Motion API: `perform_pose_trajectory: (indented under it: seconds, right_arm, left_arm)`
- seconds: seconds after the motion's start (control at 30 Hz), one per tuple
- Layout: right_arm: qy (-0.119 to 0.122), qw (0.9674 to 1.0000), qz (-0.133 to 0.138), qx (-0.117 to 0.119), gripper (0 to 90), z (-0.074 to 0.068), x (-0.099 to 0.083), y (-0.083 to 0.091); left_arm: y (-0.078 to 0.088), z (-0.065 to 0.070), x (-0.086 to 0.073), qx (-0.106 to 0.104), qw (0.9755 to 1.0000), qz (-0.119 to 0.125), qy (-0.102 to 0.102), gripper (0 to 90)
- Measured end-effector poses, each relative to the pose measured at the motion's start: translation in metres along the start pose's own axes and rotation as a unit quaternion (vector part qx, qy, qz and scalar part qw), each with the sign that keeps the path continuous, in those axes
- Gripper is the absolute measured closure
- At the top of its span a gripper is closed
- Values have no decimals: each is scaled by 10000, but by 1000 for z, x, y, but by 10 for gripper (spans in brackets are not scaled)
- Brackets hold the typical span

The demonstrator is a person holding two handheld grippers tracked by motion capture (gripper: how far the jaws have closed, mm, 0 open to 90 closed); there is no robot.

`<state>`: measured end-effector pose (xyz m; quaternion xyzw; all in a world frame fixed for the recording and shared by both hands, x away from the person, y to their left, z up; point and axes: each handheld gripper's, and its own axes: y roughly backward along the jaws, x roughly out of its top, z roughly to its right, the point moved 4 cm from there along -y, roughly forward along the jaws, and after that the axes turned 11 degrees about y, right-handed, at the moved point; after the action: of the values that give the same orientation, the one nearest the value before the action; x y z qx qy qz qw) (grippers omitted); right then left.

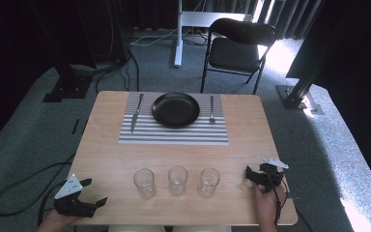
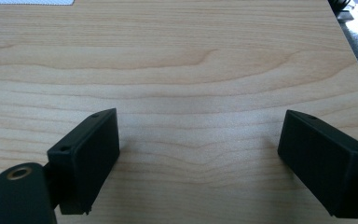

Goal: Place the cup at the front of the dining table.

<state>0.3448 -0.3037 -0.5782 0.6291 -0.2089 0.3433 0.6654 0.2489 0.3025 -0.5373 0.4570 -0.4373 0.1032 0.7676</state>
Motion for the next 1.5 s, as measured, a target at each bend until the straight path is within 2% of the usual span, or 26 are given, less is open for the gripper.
perform_pose_trajectory:
  seconds: [0.1, 0.27, 0.4, 0.5, 0.67, 0.73, 0.8, 1.0, 1.27, 1.37, 1.5]
  right_arm:
    - [-2, 10000, -1, 0, 120, 0, 0, 0]
    - [-3, 10000, -1, -1, 120, 0, 0, 0]
    - [-1, 10000, 0, 0, 120, 0, 0, 0]
    - [-2, 10000, -1, 0, 120, 0, 0, 0]
    - [-6, 10000, -3, 0, 120, 0, 0, 0]
    - [-4, 10000, -2, 0, 120, 0, 0, 0]
    - [-1, 10000, -1, -1, 120, 0, 0, 0]
    - [-3, 10000, -1, -1, 120, 0, 0, 0]
    - [-6, 10000, -3, 0, 120, 0, 0, 0]
    - [-3, 10000, -2, 0, 120, 0, 0, 0]
    - [-2, 10000, -1, -1, 120, 0, 0, 0]
  left_arm:
    - [3, 5, 2, -67, 9999, 5, -86, 41]
    - [6, 8, 5, -188, 9998, 33, -79, 41]
    - [7, 11, 5, -185, 9998, 36, -93, 41]
    - [10, 14, 8, -205, 9996, 87, -161, 41]
    - [15, 22, 14, -363, 9989, 178, -221, 41]
    - [15, 26, 17, -361, 9987, 184, -310, 41]
    - [16, 32, 20, -459, 9980, 214, -373, 41]
    - [14, 42, 28, -541, 9968, 152, -570, 50]
    - [11, 50, 36, -619, 9956, 171, -677, 50]
    - [7, 53, 39, -708, 9948, 86, -721, 50]
    - [4, 56, 44, -722, 9943, 54, -786, 50]
